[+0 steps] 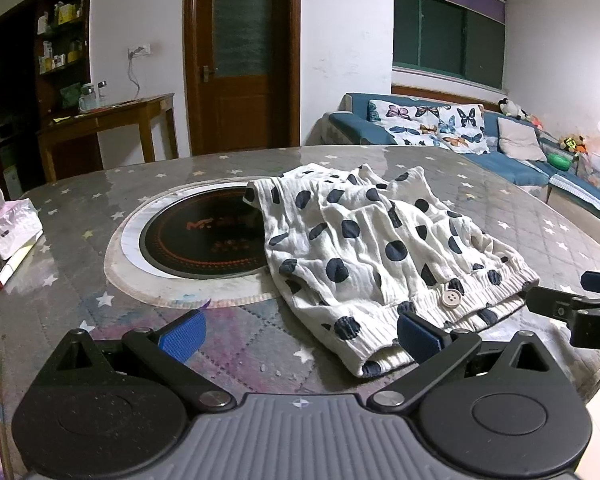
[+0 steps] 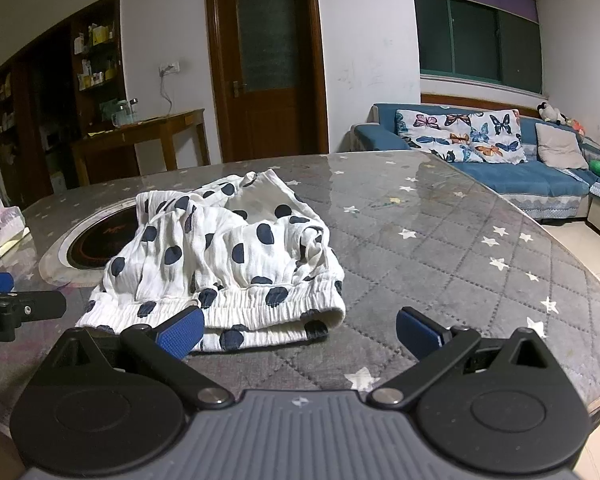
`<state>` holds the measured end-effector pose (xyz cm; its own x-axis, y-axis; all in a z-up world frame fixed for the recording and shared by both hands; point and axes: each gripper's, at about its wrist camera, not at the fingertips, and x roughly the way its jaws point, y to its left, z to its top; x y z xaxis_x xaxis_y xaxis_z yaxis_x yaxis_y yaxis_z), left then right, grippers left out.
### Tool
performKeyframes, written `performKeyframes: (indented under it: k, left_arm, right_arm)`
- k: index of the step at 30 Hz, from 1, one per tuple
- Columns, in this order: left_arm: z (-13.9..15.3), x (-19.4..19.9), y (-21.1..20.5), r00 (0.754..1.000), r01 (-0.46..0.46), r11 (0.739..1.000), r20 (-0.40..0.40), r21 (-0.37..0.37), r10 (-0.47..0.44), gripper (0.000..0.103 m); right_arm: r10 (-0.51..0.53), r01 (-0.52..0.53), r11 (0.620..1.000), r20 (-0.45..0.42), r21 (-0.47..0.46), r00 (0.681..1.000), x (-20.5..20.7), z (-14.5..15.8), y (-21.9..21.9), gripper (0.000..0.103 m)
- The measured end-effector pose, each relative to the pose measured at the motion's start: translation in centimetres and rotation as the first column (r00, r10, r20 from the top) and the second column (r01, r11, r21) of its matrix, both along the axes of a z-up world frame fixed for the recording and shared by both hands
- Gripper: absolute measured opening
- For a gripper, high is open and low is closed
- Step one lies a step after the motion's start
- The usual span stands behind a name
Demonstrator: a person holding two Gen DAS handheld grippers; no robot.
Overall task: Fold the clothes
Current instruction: 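Approach the white polka-dot pants waistband with both grippers open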
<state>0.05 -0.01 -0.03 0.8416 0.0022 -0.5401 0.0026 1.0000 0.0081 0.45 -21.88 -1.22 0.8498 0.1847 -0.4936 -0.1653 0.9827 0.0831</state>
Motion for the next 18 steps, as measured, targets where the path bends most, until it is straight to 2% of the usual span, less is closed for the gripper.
performKeyframes:
  k: [18]
  left_arm:
    - [-0.5,1.9,0.1,0.999,0.017,1.000,-0.043,-0.020,-0.018,0.103]
  right_arm:
    - [0.002,-0.002,1.000,-0.023,0.001,1.000,1.1,-0.2,-0.1,0.103]
